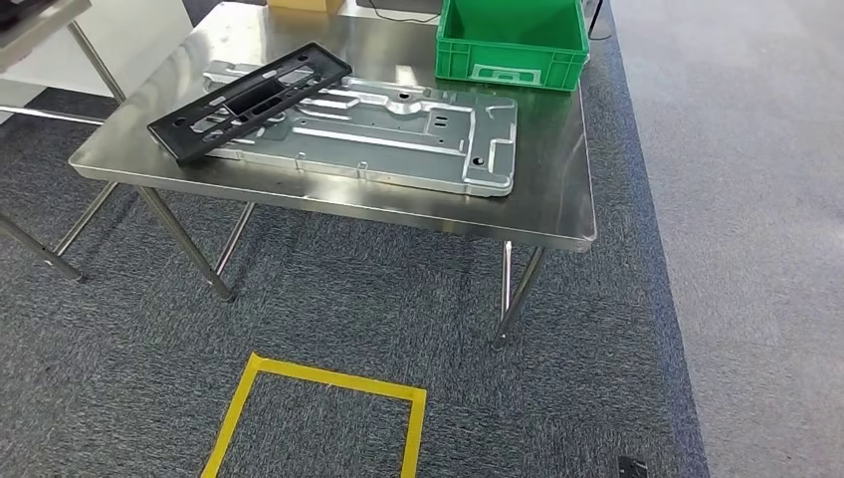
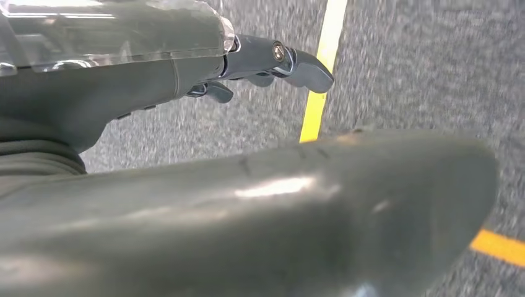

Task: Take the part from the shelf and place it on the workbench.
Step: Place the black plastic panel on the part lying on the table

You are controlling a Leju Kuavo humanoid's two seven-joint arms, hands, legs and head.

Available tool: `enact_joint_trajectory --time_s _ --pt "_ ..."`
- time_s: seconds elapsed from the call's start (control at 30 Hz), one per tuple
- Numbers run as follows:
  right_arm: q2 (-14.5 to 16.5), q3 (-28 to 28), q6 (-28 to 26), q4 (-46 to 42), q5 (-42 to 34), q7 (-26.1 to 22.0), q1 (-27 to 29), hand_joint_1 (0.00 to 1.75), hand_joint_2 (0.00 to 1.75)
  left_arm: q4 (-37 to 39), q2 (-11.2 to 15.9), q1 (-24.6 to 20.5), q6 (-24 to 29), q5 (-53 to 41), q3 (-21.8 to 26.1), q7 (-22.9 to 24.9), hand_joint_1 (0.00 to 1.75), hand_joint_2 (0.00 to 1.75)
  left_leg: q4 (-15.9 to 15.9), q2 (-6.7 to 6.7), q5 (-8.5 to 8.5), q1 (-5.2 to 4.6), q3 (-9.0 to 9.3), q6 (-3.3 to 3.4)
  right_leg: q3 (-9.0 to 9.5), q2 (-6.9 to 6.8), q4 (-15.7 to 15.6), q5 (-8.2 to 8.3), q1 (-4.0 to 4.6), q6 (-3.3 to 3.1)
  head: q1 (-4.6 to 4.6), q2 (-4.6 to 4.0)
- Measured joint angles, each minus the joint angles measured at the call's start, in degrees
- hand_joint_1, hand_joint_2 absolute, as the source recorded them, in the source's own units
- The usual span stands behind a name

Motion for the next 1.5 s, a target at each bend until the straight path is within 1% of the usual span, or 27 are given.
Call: enact_joint_trajectory --time_s 0.07,0.1,0.13,0.17,0.23,0.3,0.4,0.47,0.57,0.6,0.63,0.67,0.77,0.83,0.9,0.97,1.0,1.07,1.1,1.13,1.17,1.2,1.23,1.3,1.37,1.43,1.5 --pt "-0.01 -0.32 0.26 0.38 0.02 0.53 0.26 0.0 0.0 0.0 0.04 0.1 0.0 -0.1 -0.19 0.15 0.0 0.0 0.0 0.02 0.08 -0.09 -0.25 0.17 -3.41 -0.45 7.39 -3.82 -0.05 0.38 0.07 0.0" --pt "-0.02 -0.39 0.44 0.56 0.05 0.8 0.42 0.0 0.0 0.0 0.06 0.16 -0.01 -0.14 -0.28 0.28 0.0 0.0 0.02 -0.03 0.09 -0.12 -0.34 0.19 -4.65 -0.52 10.22 -4.78 -0.07 0.48 0.06 0.0" --pt "-0.02 -0.43 0.64 0.73 0.1 1.02 0.61 0.0 0.0 0.0 0.08 0.19 -0.01 -0.18 -0.4 0.42 0.0 0.0 0.04 -0.16 0.1 -0.14 -0.38 0.19 -4.95 -0.55 11.15 -4.64 -0.06 0.5 0.06 0.0" --pt "-0.02 -0.45 0.81 0.88 0.16 1.23 0.77 0.0 0.0 0.0 0.09 0.19 -0.02 -0.21 -0.54 0.55 0.0 0.0 0.07 -0.38 0.11 -0.15 -0.37 0.18 -4.04 -0.55 9.73 -3.4 -0.06 0.4 0.06 0.0" --pt "-0.06 -0.51 1.01 1.06 0.3 1.53 0.89 0.0 0.0 0.0 0.09 0.12 -0.01 -0.22 -0.78 0.79 0.0 0.0 0.12 -0.93 0.15 -0.16 -0.27 0.09 0.14 0.23 2.13 0.22 -0.03 -0.07 0.06 0.0" --pt "-0.11 -0.54 1.09 1.15 0.44 1.68 0.89 0.0 0.0 0.0 0.08 -0.09 -0.01 -0.22 -0.95 0.93 0.0 0.0 0.26 -1.52 0.19 -0.3 -0.41 -0.31 3.29 1.23 -3.97 1.93 0.11 -0.56 0.03 0.0" --pt "-0.14 -0.58 1.16 1.37 0.63 1.85 0.95 0.0 0.0 0.0 0.1 -0.16 -0.01 -0.22 -1.09 0.96 0.0 0.0 0.26 -2.38 0.35 -0.25 -0.72 -1.36 3.9 0.79 -5.42 2.07 0.29 -1.28 0.02 0.0" --pt "-0.14 -0.6 1.42 1.47 0.85 2.14 0.92 0.0 0.0 0.0 0.14 -0.09 0.0 -0.24 -1.14 0.95 0.0 0.0 1.8 -2.02 -0.83 -0.2 -1.43 -1.95 4.16 -0.03 -6.04 2.41 0.03 -2.09 -0.1 0.0" --pt "-0.15 -0.6 1.94 1.52 1.11 2.61 1.0 0.0 0.0 0.0 0.17 -0.14 0.0 -0.39 -1.2 0.93 0.0 0.0 11.69 -0.9 -6.1 0.04 -5.96 -2.51 4.24 -1.45 -6.28 2.5 0.0 -2.8 -0.4 0.0" --pt "-0.15 -0.61 2.03 1.54 1.16 2.66 1.05 0.0 0.0 0.0 0.17 -0.08 -0.01 -0.49 -1.24 0.93 0.0 0.0 14.92 -0.75 -7.23 0.12 -7.47 -2.69 4.2 -1.95 -6.21 2.44 0.04 -2.84 -0.4 0.0" --pt "-0.15 -0.6 2.06 1.57 1.21 2.66 1.07 0.0 0.0 0.0 0.17 0.0 -0.01 -0.57 -1.29 0.93 0.0 0.0 16.44 -0.6 -7.34 0.17 -8.17 -2.84 4.18 -2.41 -6.11 2.37 0.06 -2.83 -0.4 0.0" --pt "-0.15 -0.61 2.09 1.59 1.26 2.66 1.07 0.0 0.0 0.0 0.17 0.08 -0.02 -0.64 -1.35 0.93 0.0 0.0 15.64 -0.37 -6.34 0.21 -7.74 -2.93 4.17 -2.86 -5.96 2.27 0.05 -2.77 -0.4 0.0" --pt "-0.15 -0.61 2.11 1.6 1.36 2.65 1.07 0.0 0.0 0.0 0.23 -0.05 -0.02 -0.69 -1.49 0.93 0.0 0.0 4.78 1.87 -1.42 0.11 -2.22 -2.68 4.26 -4.18 -5.21 1.65 0.15 -2.14 -0.39 0.0" --pt "-0.15 -0.6 2.12 1.61 1.41 2.65 1.05 0.0 0.0 0.0 0.26 -0.22 -0.03 -0.71 -1.54 0.92 0.0 0.0 1.09 2.76 -0.66 -0.14 -0.51 -2.07 4.27 -4.97 -4.8 1.31 0.42 -1.53 -0.27 -0.01" --pt "-0.15 -0.6 2.16 1.62 1.47 2.66 0.97 0.0 0.0 0.0 0.28 -0.14 -0.04 -0.72 -1.56 0.91 0.0 0.0 0.91 1.81 -0.52 -0.29 -0.63 -1.33 4.37 -5.75 -4.81 1.23 0.45 -0.95 -0.19 -0.01" --pt "-0.14 -0.6 2.19 1.63 1.54 2.67 0.9 0.0 0.0 0.0 0.32 -0.06 -0.04 -0.72 -1.57 0.91 0.0 0.0 0.52 0.95 -0.11 -0.17 -0.61 -0.57 4.08 -4.94 -3.67 0.14 0.14 -0.3 -0.15 0.0" --pt "-0.15 -0.6 2.2 1.63 1.56 2.67 0.92 0.0 0.0 0.0 0.33 -0.11 -0.04 -0.72 -1.57 0.9 0.0 0.0 0.34 0.56 0.11 -0.04 -0.59 -0.24 3.24 -3.92 -1.68 -1.31 0.01 -0.04 -0.1 0.0" --pt "-0.21 -0.6 2.22 1.67 1.57 2.67 1.04 0.0 0.0 0.0 0.33 -0.19 -0.07 -0.73 -1.58 0.87 0.0 0.0 0.29 -0.36 0.34 0.0 -0.81 0.11 0.05 -1.94 5.24 -5.13 -0.13 0.3 -0.03 0.0" --pt "-0.25 -0.6 2.25 1.7 1.57 2.68 1.13 0.0 0.0 0.0 0.32 -0.17 -0.09 -0.74 -1.59 0.87 0.0 0.0 0.32 -0.92 0.38 -0.02 -0.9 0.17 -1.64 -1.56 8.72 -6.43 -0.13 0.38 -0.03 0.0" --pt "-0.27 -0.6 2.29 1.75 1.58 2.7 1.2 0.0 0.0 0.0 0.32 -0.11 -0.12 -0.74 -1.6 0.87 0.0 0.0 0.36 -1.54 0.39 -0.05 -0.94 0.19 -2.69 -1.39 10.73 -6.67 -0.13 0.4 -0.04 0.0" --pt "-0.27 -0.6 2.34 1.79 1.6 2.7 1.26 0.0 0.0 0.0 0.32 -0.06 -0.14 -0.74 -1.6 0.89 0.0 0.0 0.42 -2.19 0.4 -0.06 -0.93 0.18 -2.78 -1.27 10.67 -5.77 -0.13 0.34 -0.04 0.0" --pt "-0.27 -0.6 2.39 1.83 1.63 2.69 1.27 0.0 0.0 0.0 0.32 -0.05 -0.13 -0.74 -1.61 0.92 0.0 0.0 0.48 -2.86 0.39 -0.07 -0.87 0.15 -1.78 -1.03 8.36 -3.89 -0.13 0.19 -0.04 0.0" --pt "-0.28 -0.6 2.44 1.85 1.68 2.69 1.27 0.0 0.0 0.0 0.32 -0.07 -0.13 -0.73 -1.61 0.95 0.0 0.0 0.53 -3.54 0.38 -0.06 -0.79 0.09 0.01 -0.34 4.42 -1.57 -0.14 -0.05 -0.04 0.0" --pt "-0.37 -0.61 2.57 1.9 1.85 2.69 1.29 0.0 0.0 0.0 0.27 -0.23 -0.13 -0.73 -1.62 1.01 0.0 0.0 0.67 -4.8 0.4 -0.14 -0.89 -0.37 3.15 1.87 -2.5 1.1 -0.14 -0.53 -0.06 0.0" --pt "-0.46 -0.61 2.74 1.95 2.05 2.71 1.25 0.0 0.0 0.0 0.22 -0.27 -0.13 -0.73 -1.62 1.04 0.0 0.0 0.63 -5.93 0.6 -0.05 -1.24 -1.13 4.02 2.74 -4.66 1.24 0.01 -0.86 -0.08 0.0" --pt "-0.46 -0.6 2.84 1.95 2.2 2.72 1.08 0.0 0.0 0.0 0.22 -0.08 -0.1 -0.73 -1.62 1.08 0.0 0.0 0.49 -6.54 0.73 0.08 -1.53 -1.87 4.16 1.61 -5.13 1.55 -0.03 -1.4 -0.08 0.0" --pt "-0.46 -0.6 2.9 1.95 2.28 2.72 1.01 0.0 0.0 0.0 0.24 -0.04 -0.05 -0.73 -1.62 1.1 0.0 0.0 2.84 -4.34 -0.98 -0.04 -2.73 -2.46 4.44 0.26 -5.85 1.93 -0.26 -2.22 -0.32 0.0"
